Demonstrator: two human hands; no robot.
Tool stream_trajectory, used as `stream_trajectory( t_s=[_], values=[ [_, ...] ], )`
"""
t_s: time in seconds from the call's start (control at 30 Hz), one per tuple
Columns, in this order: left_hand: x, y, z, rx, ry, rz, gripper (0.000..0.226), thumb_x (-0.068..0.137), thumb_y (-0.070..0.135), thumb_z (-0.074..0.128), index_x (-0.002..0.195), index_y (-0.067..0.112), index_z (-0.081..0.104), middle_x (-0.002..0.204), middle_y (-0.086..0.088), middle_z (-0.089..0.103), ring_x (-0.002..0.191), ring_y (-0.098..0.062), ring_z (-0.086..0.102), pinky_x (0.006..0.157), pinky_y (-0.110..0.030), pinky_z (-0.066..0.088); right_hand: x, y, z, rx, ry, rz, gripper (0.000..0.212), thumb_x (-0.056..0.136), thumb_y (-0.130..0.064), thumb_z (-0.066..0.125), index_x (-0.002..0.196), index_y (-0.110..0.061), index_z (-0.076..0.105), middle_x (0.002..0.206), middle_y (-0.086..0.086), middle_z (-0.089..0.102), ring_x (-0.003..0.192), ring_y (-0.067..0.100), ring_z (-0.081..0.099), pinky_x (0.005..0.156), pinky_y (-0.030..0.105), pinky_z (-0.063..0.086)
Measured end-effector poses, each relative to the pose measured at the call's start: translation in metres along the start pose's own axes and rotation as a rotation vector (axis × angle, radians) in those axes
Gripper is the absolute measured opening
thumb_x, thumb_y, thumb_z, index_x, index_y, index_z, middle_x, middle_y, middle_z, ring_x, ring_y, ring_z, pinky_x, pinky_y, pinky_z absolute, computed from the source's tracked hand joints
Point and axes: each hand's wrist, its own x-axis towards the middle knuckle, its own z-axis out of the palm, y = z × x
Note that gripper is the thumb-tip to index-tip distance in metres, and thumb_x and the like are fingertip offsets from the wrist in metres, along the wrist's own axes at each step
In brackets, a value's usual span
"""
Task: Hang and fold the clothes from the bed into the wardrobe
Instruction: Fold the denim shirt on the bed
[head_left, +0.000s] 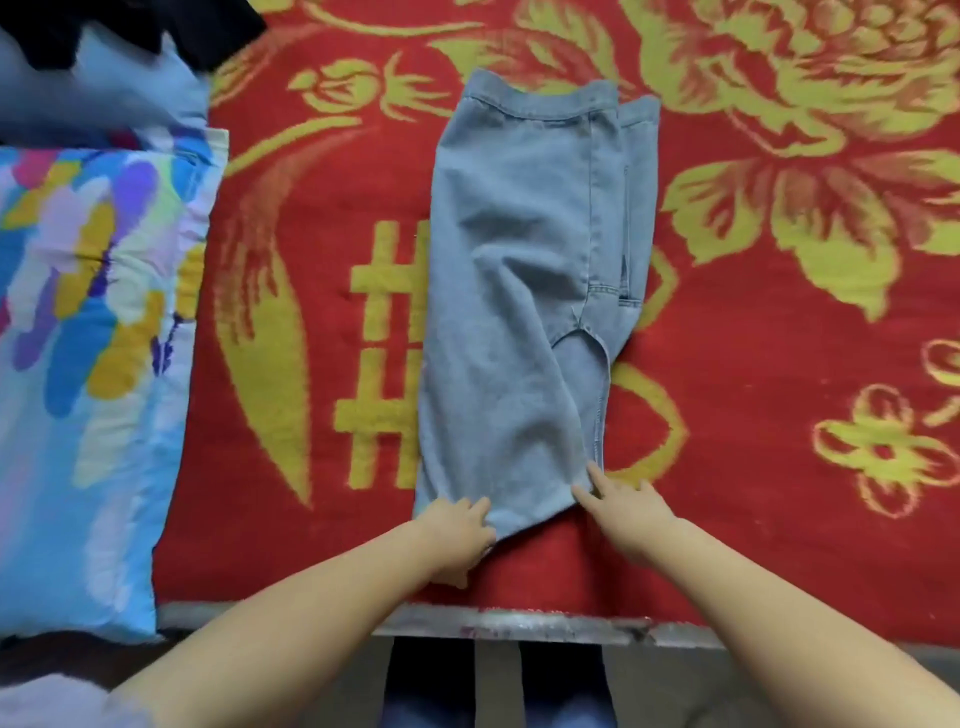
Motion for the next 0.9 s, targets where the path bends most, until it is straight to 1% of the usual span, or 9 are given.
stream_trajectory(
  t_s=[0.07, 0.17, 0.27, 0.43, 0.53, 0.63, 0.7, 0.77, 0.9],
  values=[
    [0.004, -0.003, -0.001, -0.066, -0.032, -0.047, 0.048, 0.086, 0.042, 0.061, 0.123, 0.014, 0.050, 0.127, -0.013, 0.040, 0.113, -0.033, 0.049, 0.079, -0.040, 0.042, 0.000, 0.012, 0.005, 0.112, -0.045, -0.041, 0.065, 0.091, -0.006, 0.039, 0.150, -0.028, 0.021, 0.161, 0.004, 0.000, 0.138, 0.025, 0.033, 0.102, 0.040, 0.038],
    [0.008, -0.011, -0.011, -0.031, 0.086, -0.032, 0.061, 0.083, 0.046, 0.062, 0.132, 0.014, 0.040, 0.128, -0.011, 0.042, 0.117, -0.031, 0.047, 0.091, -0.041, 0.040, 0.004, 0.031, -0.014, 0.025, 0.119, -0.093, 0.050, 0.093, -0.017, 0.042, 0.142, -0.027, 0.037, 0.154, 0.003, 0.025, 0.140, 0.024, 0.028, 0.109, 0.045, 0.032],
    [0.011, -0.011, -0.004, 0.083, 0.092, -0.005, 0.088, 0.081, 0.046, 0.060, 0.149, 0.011, 0.016, 0.140, -0.016, 0.032, 0.128, -0.032, 0.037, 0.108, -0.043, 0.026, 0.014, 0.034, -0.024, -0.121, 0.265, -0.193, 0.066, 0.095, -0.025, 0.046, 0.153, -0.023, 0.015, 0.161, 0.005, 0.005, 0.148, 0.021, 0.002, 0.117, 0.046, 0.011],
    [-0.005, -0.033, 0.016, -0.184, 0.080, 0.074, 0.076, 0.086, 0.029, 0.049, 0.152, 0.012, 0.017, 0.159, -0.009, 0.010, 0.143, -0.022, 0.019, 0.116, -0.027, 0.009, 0.032, 0.007, 0.004, -0.134, 0.096, -0.271, 0.087, 0.091, -0.029, 0.055, 0.154, -0.020, -0.004, 0.159, 0.006, -0.020, 0.148, 0.021, -0.013, 0.118, 0.048, 0.001],
    [-0.010, -0.049, 0.016, -0.335, 0.129, 0.061, 0.055, 0.086, 0.018, 0.045, 0.141, 0.018, 0.043, 0.156, 0.003, 0.027, 0.137, -0.015, 0.033, 0.108, -0.024, 0.030, 0.036, 0.008, 0.001, 0.177, 0.261, -0.257, 0.062, 0.093, -0.042, 0.049, 0.148, -0.019, 0.031, 0.159, 0.002, 0.019, 0.146, 0.019, 0.021, 0.116, 0.041, 0.022],
    [0.002, -0.039, -0.010, -0.337, 0.387, -0.002, 0.031, 0.091, 0.016, 0.044, 0.117, 0.015, 0.060, 0.122, -0.001, 0.058, 0.114, -0.020, 0.053, 0.082, -0.033, 0.047, 0.039, 0.031, -0.034, 0.565, 0.648, -0.082, 0.031, 0.093, -0.022, 0.055, 0.122, -0.014, 0.062, 0.122, 0.004, 0.063, 0.115, 0.025, 0.057, 0.092, 0.035, 0.044],
    [0.019, -0.023, -0.038, -0.380, 0.608, 0.016, 0.028, 0.086, 0.006, 0.050, 0.110, 0.008, 0.065, 0.106, -0.009, 0.063, 0.100, -0.028, 0.059, 0.070, -0.036, 0.048, 0.052, 0.051, -0.068, 0.519, 0.816, 0.015, 0.031, 0.090, -0.008, 0.055, 0.120, -0.008, 0.062, 0.120, 0.009, 0.061, 0.112, 0.031, 0.055, 0.086, 0.039, 0.045],
    [0.044, -0.005, -0.067, -0.341, 0.795, 0.125, 0.027, 0.077, -0.002, 0.055, 0.101, 0.001, 0.067, 0.097, -0.016, 0.064, 0.088, -0.034, 0.061, 0.070, -0.040, 0.050, 0.071, 0.063, -0.100, 0.322, 0.788, 0.047, 0.042, 0.089, -0.006, 0.053, 0.131, -0.008, 0.053, 0.135, 0.012, 0.049, 0.122, 0.033, 0.046, 0.090, 0.042, 0.043],
    [0.094, 0.020, -0.099, -0.060, 0.656, 0.023, 0.033, 0.087, 0.009, 0.046, 0.118, 0.009, 0.057, 0.115, -0.012, 0.054, 0.117, -0.029, 0.044, 0.113, -0.043, 0.019, 0.115, 0.059, -0.129, -0.090, 0.643, 0.119, 0.052, 0.085, -0.008, 0.056, 0.133, -0.011, 0.036, 0.141, 0.013, 0.033, 0.126, 0.031, 0.036, 0.093, 0.040, 0.036]
  ],
)
